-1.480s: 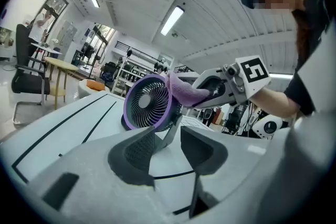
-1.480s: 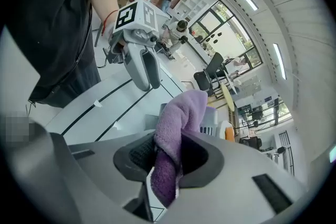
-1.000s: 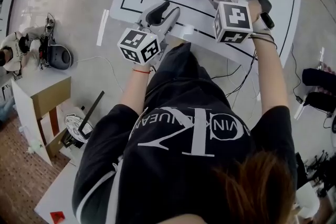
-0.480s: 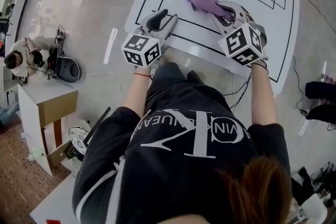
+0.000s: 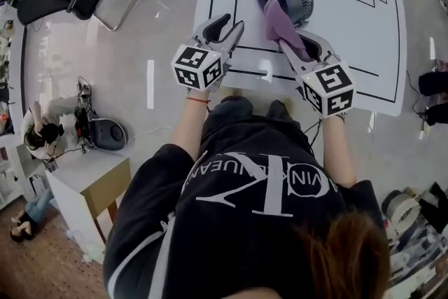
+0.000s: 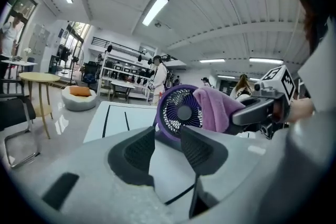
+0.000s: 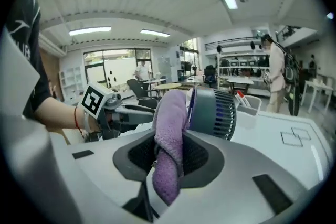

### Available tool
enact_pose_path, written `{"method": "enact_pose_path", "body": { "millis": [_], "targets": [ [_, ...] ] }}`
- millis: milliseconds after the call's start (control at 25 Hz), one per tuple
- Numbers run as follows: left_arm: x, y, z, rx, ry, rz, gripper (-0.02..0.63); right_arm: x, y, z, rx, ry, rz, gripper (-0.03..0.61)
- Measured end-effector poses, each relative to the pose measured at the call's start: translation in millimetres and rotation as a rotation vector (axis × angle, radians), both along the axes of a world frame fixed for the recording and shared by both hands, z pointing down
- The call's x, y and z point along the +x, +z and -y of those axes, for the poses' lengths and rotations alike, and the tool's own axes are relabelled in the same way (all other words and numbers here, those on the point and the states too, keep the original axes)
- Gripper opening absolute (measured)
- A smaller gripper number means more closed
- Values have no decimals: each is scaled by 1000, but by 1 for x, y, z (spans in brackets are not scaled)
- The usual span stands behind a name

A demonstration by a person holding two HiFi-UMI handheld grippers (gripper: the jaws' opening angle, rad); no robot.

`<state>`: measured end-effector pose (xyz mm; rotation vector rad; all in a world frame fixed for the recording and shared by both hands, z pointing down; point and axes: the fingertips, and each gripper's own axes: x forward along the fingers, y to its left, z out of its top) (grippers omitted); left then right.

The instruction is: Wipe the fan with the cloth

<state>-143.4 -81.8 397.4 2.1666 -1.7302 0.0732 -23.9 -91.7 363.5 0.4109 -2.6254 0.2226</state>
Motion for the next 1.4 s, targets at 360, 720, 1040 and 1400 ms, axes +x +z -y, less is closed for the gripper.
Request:
{"method": "enact_pose_path", "body": {
  "millis": [360,720,1040,1400],
  "targets": [
    [-28,19,77,31,300,48,163,-40,31,14,-35,379,4,104],
    [7,26,128,58,537,90,166,-21,39,15,-28,557,-11,106],
    [16,27,119,30,501,-31,61,-4,40,20,-22,624,26,106],
    [19,26,86,18,449,-79,67,20,37,23,8,677,34,106]
  ]
}}
